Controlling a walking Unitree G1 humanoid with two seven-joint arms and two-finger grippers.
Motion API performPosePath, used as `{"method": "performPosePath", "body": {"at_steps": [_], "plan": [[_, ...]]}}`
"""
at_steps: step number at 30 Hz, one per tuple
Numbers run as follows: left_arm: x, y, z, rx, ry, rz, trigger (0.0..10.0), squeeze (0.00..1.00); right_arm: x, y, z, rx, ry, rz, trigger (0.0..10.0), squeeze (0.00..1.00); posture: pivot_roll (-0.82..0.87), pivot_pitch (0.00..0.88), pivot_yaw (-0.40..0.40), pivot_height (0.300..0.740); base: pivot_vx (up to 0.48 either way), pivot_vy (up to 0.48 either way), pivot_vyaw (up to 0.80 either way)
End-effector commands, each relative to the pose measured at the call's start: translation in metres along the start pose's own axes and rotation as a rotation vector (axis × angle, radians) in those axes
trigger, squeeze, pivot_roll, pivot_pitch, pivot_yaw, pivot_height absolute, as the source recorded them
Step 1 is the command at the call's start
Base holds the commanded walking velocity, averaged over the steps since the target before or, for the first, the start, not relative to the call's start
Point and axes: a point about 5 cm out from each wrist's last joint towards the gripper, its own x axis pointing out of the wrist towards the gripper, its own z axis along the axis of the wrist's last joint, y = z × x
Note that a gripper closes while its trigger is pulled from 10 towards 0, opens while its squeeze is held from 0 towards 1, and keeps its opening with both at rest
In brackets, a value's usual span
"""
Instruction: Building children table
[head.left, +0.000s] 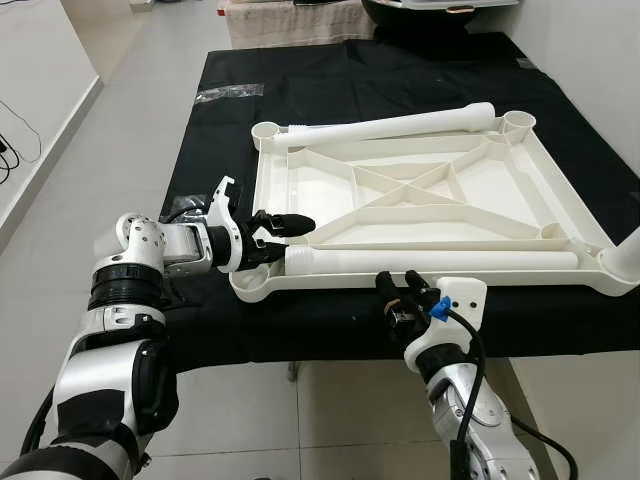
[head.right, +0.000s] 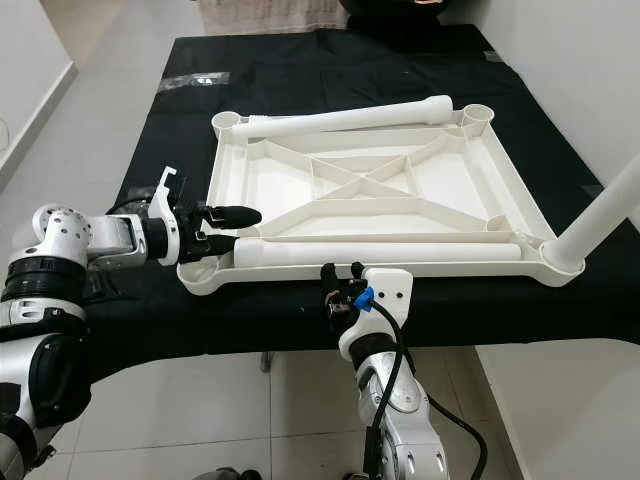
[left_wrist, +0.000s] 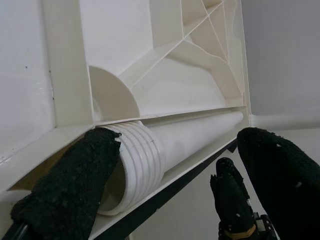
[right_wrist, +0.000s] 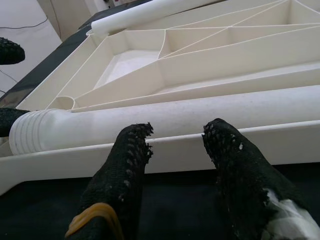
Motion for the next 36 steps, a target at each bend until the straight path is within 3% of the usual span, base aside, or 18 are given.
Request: {"method": "performPosePath", "body": {"at_steps": [1, 28, 36], "plan": [[0.004, -0.002, -0.003, -0.004, 0.036, 0.004, 10.0, 0.0, -0.001, 0.006, -0.001, 0.038, 0.007, 0.011, 10.0, 0.0, 0.12, 0.175, 0.031, 0.74, 0.0, 0.0, 0.0], [0.024, -0.009, -0.02, -0.05, 0.07, -0.073, 10.0, 0.0, -0.003, 0.006, -0.001, 0.049, -0.004, 0.006, 10.0, 0.0, 0.09, 0.172, 0.041, 0.74, 0.0, 0.0, 0.0], [0.025, -0.016, -0.017, -0.049, 0.057, -0.123, 10.0, 0.0, -0.002, 0.007, -0.001, 0.051, -0.003, 0.009, 10.0, 0.0, 0.09, 0.164, 0.041, 0.74, 0.0, 0.0, 0.0]]}}
